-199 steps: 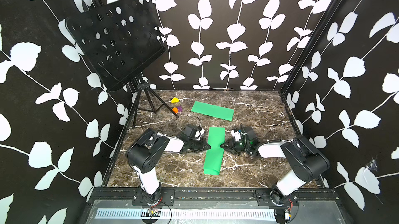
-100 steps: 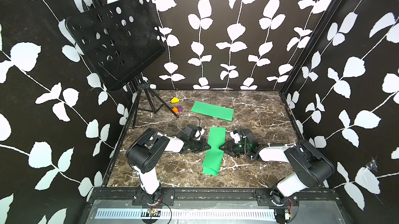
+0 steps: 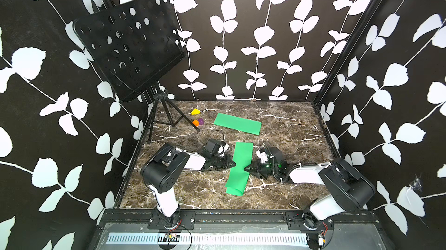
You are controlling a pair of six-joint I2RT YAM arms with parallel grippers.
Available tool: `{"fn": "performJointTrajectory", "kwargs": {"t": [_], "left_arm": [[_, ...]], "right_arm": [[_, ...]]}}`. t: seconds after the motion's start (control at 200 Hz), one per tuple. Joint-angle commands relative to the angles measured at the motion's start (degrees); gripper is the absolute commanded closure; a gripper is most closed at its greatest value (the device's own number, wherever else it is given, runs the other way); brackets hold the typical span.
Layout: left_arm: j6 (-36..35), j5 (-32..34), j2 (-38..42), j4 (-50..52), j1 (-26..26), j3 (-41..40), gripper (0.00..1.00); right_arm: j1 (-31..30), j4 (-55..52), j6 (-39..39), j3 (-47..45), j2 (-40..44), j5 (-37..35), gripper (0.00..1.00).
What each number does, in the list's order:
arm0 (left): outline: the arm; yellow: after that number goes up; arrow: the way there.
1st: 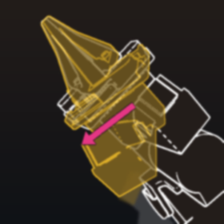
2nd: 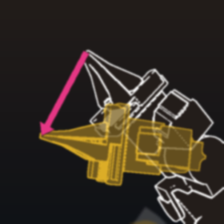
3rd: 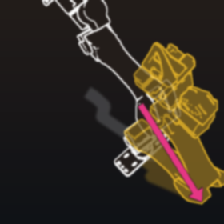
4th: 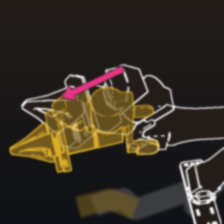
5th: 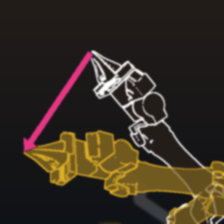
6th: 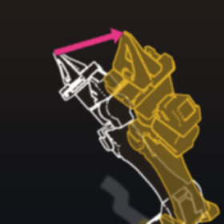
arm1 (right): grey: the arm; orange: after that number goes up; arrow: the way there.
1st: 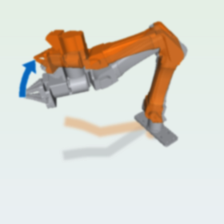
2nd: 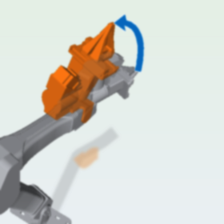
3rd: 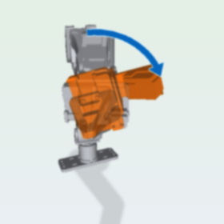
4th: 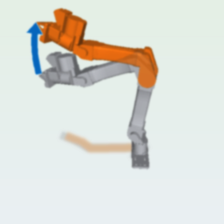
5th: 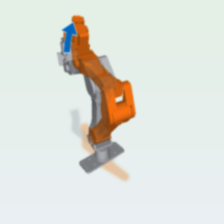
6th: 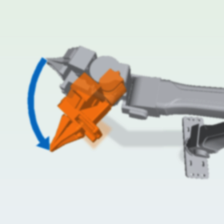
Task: Fold the rectangular paper in half along the long edge
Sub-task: Fold the paper at the center of the board.
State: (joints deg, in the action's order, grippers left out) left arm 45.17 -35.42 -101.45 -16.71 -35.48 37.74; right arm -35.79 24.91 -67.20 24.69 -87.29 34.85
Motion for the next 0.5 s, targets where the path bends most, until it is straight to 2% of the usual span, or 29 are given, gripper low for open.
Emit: {"fn": "performJointTrajectory", "kwargs": {"t": [0.0, 0.105, 0.165, 0.205, 0.29, 0.425, 0.495], "left_arm": [[-0.9, 6.3, -4.5, 12.6, -0.5, -4.0, 1.00], [-0.9, 6.3, -4.5, 12.4, -0.5, -4.2, 1.00], [-0.9, 6.2, -4.6, 12.3, -0.5, -4.2, 1.00], [-0.8, 6.2, -4.6, 12.2, -0.6, -4.1, 1.00], [-0.9, 6.2, -4.6, 12.2, -0.5, -4.2, 1.00], [-0.9, 6.2, -4.5, 12.2, -0.5, -4.3, 1.00], [-0.9, 6.3, -4.3, 12.2, -0.5, -4.4, 1.00]], "right_arm": [[-1.3, 0.6, -2.7, -0.9, 1.7, -1.6, 0.57], [-2.7, 0.8, -4.1, -1.6, 2.5, -2.2, 0.60], [-3.3, 0.8, -4.8, -2.2, 3.1, -2.8, 0.67], [-3.7, 0.6, -5.0, -2.5, 3.6, -3.1, 0.74], [-3.9, 0.1, -5.1, -3.0, 4.2, -3.6, 1.00], [-4.1, -0.7, -5.3, -3.2, 4.8, -3.7, 1.00], [-4.4, -0.4, -5.8, -3.3, 4.9, -3.6, 0.66]]}}
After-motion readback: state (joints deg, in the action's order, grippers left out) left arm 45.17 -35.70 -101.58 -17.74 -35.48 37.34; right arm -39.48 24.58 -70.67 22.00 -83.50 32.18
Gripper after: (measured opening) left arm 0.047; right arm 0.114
